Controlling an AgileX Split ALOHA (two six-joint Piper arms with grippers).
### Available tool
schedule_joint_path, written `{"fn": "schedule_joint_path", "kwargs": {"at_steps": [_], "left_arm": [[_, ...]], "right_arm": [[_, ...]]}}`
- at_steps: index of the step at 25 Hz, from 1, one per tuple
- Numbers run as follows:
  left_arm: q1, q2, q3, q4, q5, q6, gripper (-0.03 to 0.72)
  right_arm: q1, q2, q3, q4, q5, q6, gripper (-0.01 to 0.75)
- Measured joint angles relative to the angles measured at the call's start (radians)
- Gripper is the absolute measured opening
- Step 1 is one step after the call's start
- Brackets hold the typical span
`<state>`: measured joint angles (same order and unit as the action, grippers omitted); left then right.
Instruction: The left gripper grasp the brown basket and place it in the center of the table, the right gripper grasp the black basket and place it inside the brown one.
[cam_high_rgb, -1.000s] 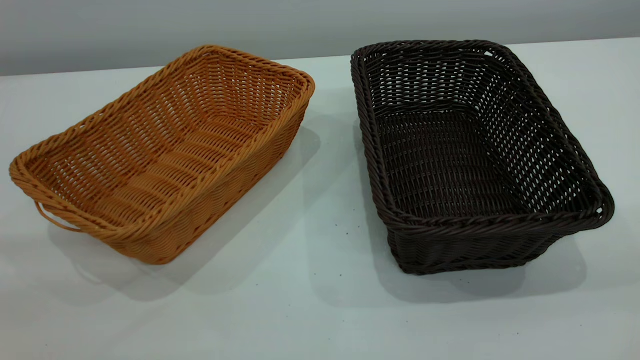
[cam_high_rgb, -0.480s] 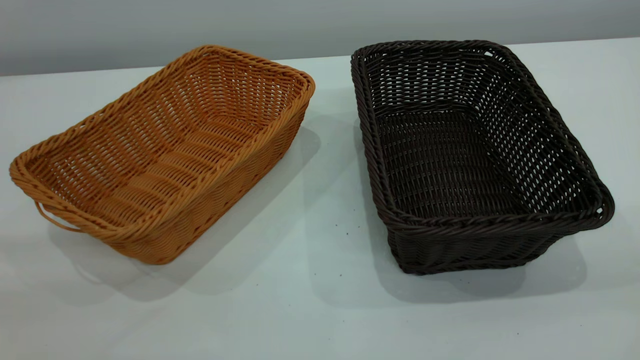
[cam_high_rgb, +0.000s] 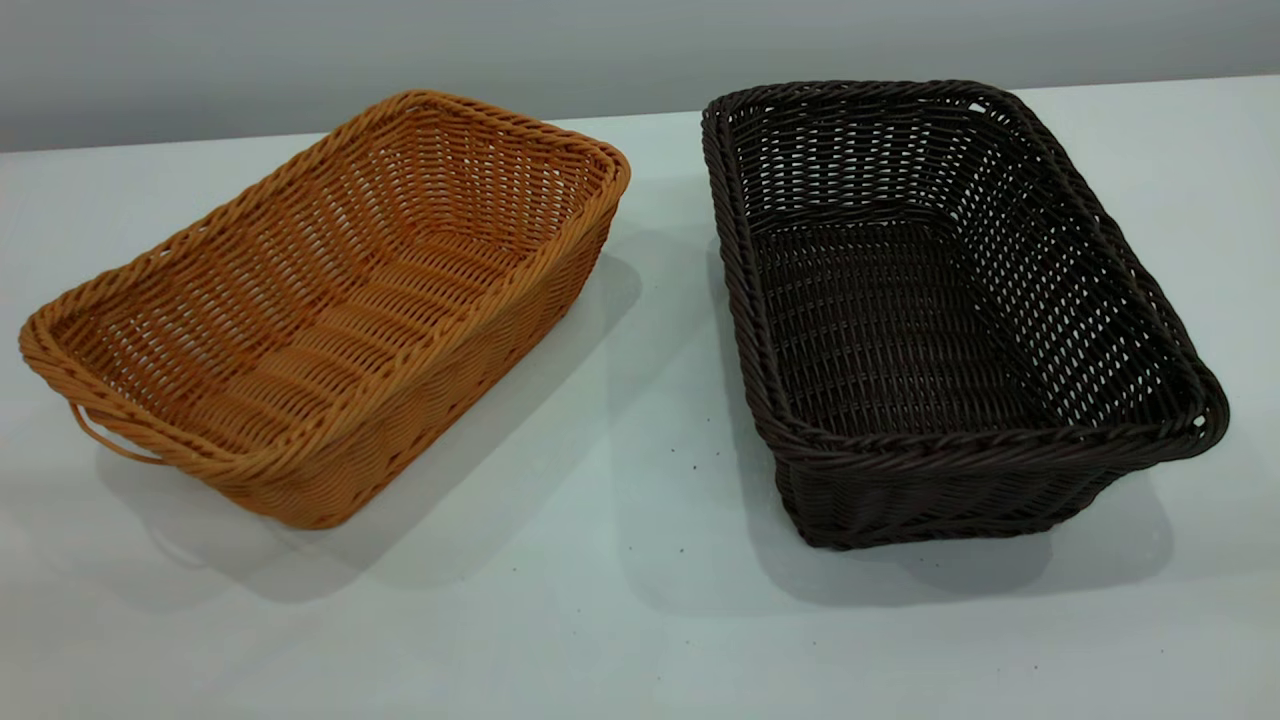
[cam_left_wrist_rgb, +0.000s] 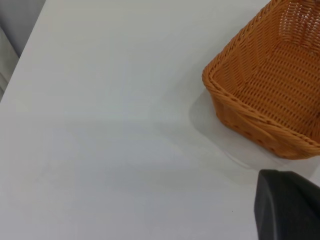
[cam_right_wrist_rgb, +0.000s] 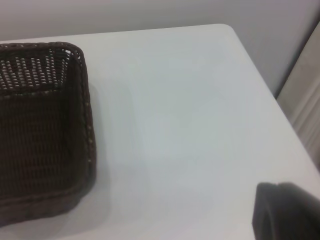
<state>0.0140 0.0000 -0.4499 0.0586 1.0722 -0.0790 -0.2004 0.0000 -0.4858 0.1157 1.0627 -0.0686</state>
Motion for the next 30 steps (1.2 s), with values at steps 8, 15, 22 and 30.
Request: {"fn": "schedule_joint_path", "kwargs": {"at_steps": [8, 15, 22, 30], "left_arm": [[0.0, 0.0, 0.001, -0.001, 0.0, 0.0, -0.001], [0.0, 0.0, -0.008, -0.101, -0.01, 0.063, -0.001], [0.0, 0.11, -0.058, -0.318, -0.103, 0.272, 0.099], [0.0, 0.341, -0.104, -0.383, -0.299, 0.543, 0.4]], "right_arm": [[0.0, 0.0, 0.0, 0.047, -0.007, 0.016, 0.0], [0.0, 0.0, -0.014, 0.095, -0.016, 0.033, 0.008], [0.0, 0.117, -0.091, 0.292, -0.018, -0.025, 0.248], [0.0, 0.398, -0.136, 0.57, -0.074, -0.181, 0.517]]}}
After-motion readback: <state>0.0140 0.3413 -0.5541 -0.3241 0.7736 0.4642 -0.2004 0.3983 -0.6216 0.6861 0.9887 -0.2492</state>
